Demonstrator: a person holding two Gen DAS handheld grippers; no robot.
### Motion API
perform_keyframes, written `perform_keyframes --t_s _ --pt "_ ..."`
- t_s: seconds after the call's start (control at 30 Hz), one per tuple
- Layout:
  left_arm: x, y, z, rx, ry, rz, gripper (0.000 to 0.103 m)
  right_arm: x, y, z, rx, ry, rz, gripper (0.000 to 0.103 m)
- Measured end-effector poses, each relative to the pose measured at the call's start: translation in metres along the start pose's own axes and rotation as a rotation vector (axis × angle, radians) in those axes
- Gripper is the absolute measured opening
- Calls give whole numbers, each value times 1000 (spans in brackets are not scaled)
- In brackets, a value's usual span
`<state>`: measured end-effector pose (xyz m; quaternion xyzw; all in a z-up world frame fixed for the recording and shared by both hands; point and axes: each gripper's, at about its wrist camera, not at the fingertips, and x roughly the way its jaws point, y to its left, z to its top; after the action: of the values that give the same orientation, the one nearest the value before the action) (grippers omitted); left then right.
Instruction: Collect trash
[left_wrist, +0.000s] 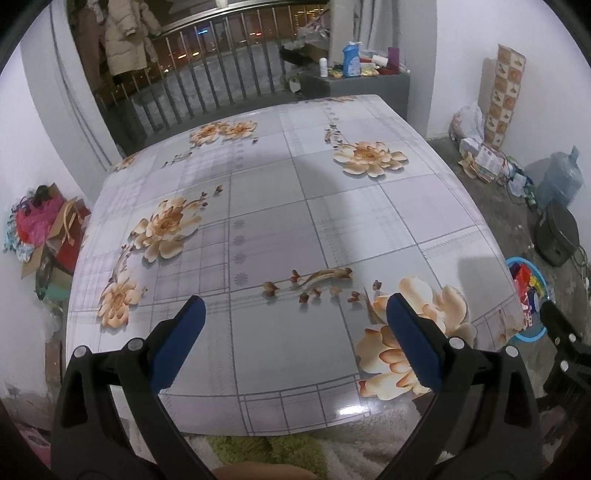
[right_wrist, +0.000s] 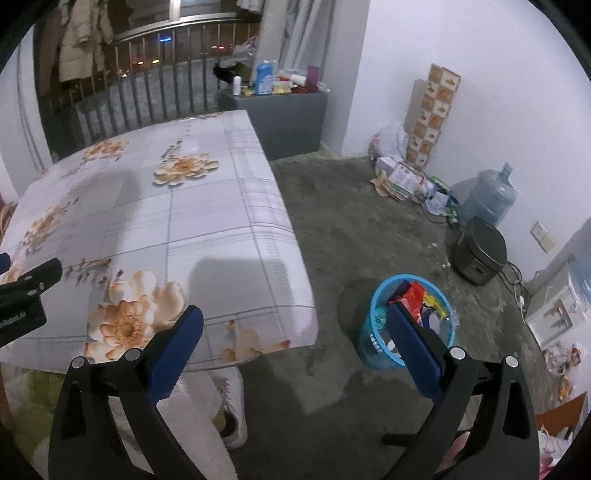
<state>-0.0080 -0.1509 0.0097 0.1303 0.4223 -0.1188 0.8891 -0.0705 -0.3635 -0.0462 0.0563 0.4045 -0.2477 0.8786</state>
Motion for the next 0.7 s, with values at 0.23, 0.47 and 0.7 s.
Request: perform_keyframes --t_s 0.23,0.47,0.7 --pt "-1 -7 1 27 -2 -7 94 1 -7 2 12 1 -17 97" --pt "-4 -12 3 50 -15 -15 94 0 -10 1 21 0 -24 97" --pt "-5 -15 3 61 -22 -22 94 -1 -12 1 25 1 -27 97"
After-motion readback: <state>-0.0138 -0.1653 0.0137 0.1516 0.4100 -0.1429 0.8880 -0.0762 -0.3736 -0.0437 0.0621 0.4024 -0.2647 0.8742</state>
